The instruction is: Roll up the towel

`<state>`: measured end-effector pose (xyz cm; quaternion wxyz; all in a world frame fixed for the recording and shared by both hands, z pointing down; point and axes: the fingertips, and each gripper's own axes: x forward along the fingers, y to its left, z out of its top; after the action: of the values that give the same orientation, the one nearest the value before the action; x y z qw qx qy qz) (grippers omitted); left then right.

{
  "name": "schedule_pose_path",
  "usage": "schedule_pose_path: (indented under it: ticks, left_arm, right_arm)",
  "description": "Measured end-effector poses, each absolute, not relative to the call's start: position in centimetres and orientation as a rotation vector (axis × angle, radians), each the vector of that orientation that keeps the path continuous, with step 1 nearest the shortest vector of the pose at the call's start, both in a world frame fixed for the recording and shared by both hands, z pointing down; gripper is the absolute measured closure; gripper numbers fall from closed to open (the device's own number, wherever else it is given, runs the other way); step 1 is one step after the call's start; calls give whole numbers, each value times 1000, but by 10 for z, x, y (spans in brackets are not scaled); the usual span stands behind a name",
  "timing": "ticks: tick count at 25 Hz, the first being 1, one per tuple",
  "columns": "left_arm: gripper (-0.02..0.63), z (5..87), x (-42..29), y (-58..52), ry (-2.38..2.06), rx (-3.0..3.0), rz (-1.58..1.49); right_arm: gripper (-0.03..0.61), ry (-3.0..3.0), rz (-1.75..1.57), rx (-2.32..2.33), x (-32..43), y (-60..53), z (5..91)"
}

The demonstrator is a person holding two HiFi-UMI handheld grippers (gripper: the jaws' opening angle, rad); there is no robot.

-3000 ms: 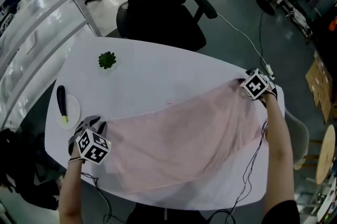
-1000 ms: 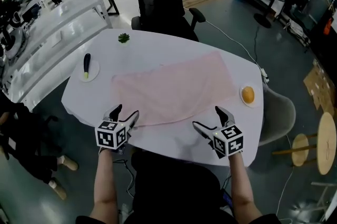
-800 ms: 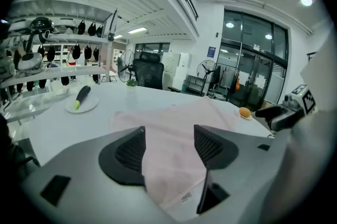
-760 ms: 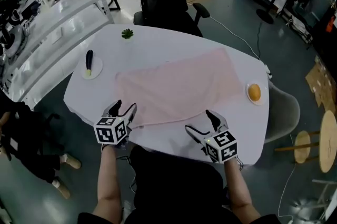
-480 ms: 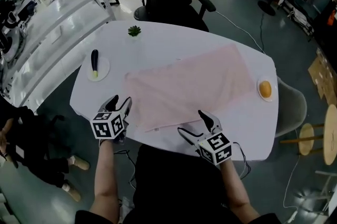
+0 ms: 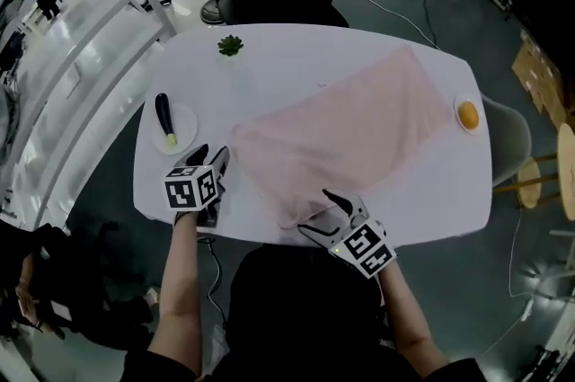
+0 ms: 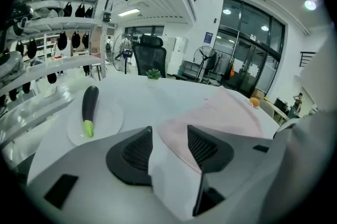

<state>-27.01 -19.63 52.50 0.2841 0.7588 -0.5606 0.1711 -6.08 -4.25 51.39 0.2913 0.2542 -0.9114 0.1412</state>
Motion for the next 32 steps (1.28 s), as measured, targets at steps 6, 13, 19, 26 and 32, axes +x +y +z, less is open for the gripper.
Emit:
schedule_pose_path:
  ticks: [6,13,19,26,32]
  left_arm:
    - [383,545,-259,-225,-1291,2143,547]
    - [390,559,-259,-248,-1212,2174,576]
    - [426,570,-264,-254,-1156,2152,571]
    - [457,582,-259,-252,-1094,2167,636]
    - [499,594,-251,-255,-1104,2196,777]
  right_arm:
    - [217,-2318,360,730,-88,-33,536]
    - [256,-2205,352,652,-114,-5,564]
    - [300,-2128,350,595,-124,2,589]
    - [360,-2065,341,621,-119,2,607]
    - [370,-2056,339,638,-123,3,607]
